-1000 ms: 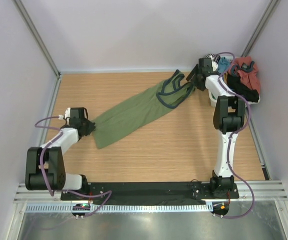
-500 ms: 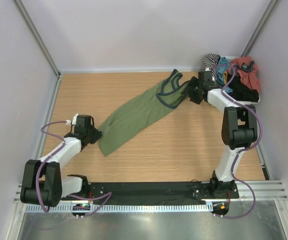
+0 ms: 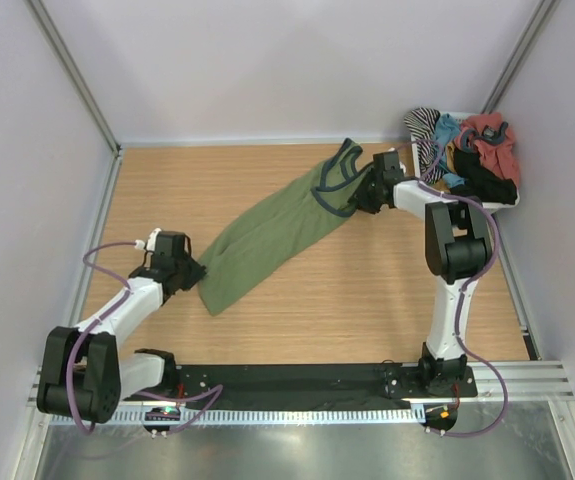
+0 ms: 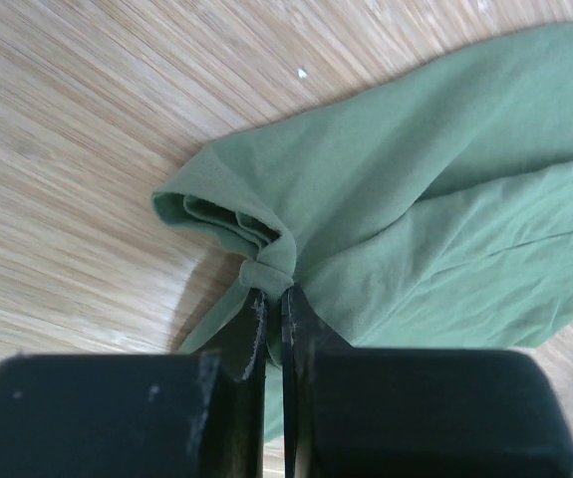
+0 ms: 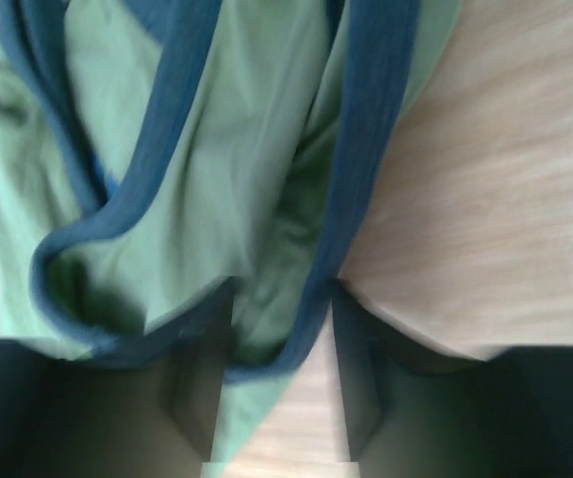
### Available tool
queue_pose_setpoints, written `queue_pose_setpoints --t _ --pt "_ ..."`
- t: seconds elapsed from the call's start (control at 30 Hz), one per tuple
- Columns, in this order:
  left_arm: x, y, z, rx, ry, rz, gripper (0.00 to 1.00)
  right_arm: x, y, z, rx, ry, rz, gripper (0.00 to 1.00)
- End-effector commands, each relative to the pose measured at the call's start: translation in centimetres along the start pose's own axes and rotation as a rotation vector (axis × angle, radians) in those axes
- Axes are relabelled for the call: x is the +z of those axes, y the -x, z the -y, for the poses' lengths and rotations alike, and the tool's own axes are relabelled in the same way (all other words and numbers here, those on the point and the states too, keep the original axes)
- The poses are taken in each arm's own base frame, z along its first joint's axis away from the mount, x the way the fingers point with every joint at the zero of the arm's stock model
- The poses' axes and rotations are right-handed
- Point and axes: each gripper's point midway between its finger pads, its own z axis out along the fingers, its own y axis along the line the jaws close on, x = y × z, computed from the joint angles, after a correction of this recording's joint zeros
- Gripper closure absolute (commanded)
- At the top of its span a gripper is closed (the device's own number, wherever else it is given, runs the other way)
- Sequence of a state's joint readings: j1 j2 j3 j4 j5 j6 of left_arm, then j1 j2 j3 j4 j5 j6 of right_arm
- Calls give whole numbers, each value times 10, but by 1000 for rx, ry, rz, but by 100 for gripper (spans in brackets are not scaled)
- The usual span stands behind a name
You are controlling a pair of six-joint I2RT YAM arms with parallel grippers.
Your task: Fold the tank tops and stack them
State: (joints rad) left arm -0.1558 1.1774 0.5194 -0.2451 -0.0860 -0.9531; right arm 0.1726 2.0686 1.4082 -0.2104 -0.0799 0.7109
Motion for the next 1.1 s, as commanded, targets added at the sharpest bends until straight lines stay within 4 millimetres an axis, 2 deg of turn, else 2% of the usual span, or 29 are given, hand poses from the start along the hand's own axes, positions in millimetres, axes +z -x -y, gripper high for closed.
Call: queue_pose_setpoints --t 0.0,0.1,0.13,0.27,0.37,0.4,0.43,0.47,0.5,0.53,0.6,0.63,0.67,0.7,0.73,0.8,0.83,0.9,1.07 --pt "-2 -8 -4 48 14 -14 100 12 25 0 19 -27 68 63" --pt "-1 -24 0 97 17 -45 100 25 37 3 34 -34 77 80" --pt "-2 -31 4 122 15 -48 100 28 43 6 38 -39 83 88" --pt "-4 -53 5 155 23 -85 100 41 62 11 34 -63 85 99" --pt "-8 -71 10 177 7 -110 100 48 79 19 38 -75 94 99" --pt "-11 -75 12 184 3 -114 100 47 89 13 32 -58 109 99" --pt "-16 -85 17 217 -14 -124 100 53 89 18 21 -66 99 99" --pt "-18 -88 18 216 -7 -112 100 52 96 14 14 -55 104 99" --pt "-21 -92 19 225 -8 -107 100 54 97 12 2 -49 99 99" --pt "-27 -106 23 266 -23 -120 99 55 98 11 -14 -45 95 99" --pt "-34 -112 24 240 -9 -93 96 60 93 7 -20 -23 69 99" --pt "-42 -126 26 260 -28 -106 89 61 91 7 -21 -17 61 99" --pt "-45 -131 22 263 -25 -102 83 63 90 6 -21 -10 56 99" --pt "-48 -135 22 224 -24 -97 72 64 89 6 -22 -4 53 99" --pt "-52 -138 14 261 -2 -71 37 64 89 7 -22 -5 51 99" --pt "-53 -133 7 264 35 -38 7 62 87 7 -29 -7 48 99" --pt "-53 -127 0 292 71 -17 4 61 88 8 -28 -7 50 99" --pt "-54 -121 8 330 78 -13 4 59 88 7 -31 -5 56 98" --pt "-51 -115 36 454 21 -59 15 55 90 2 -34 17 55 98"
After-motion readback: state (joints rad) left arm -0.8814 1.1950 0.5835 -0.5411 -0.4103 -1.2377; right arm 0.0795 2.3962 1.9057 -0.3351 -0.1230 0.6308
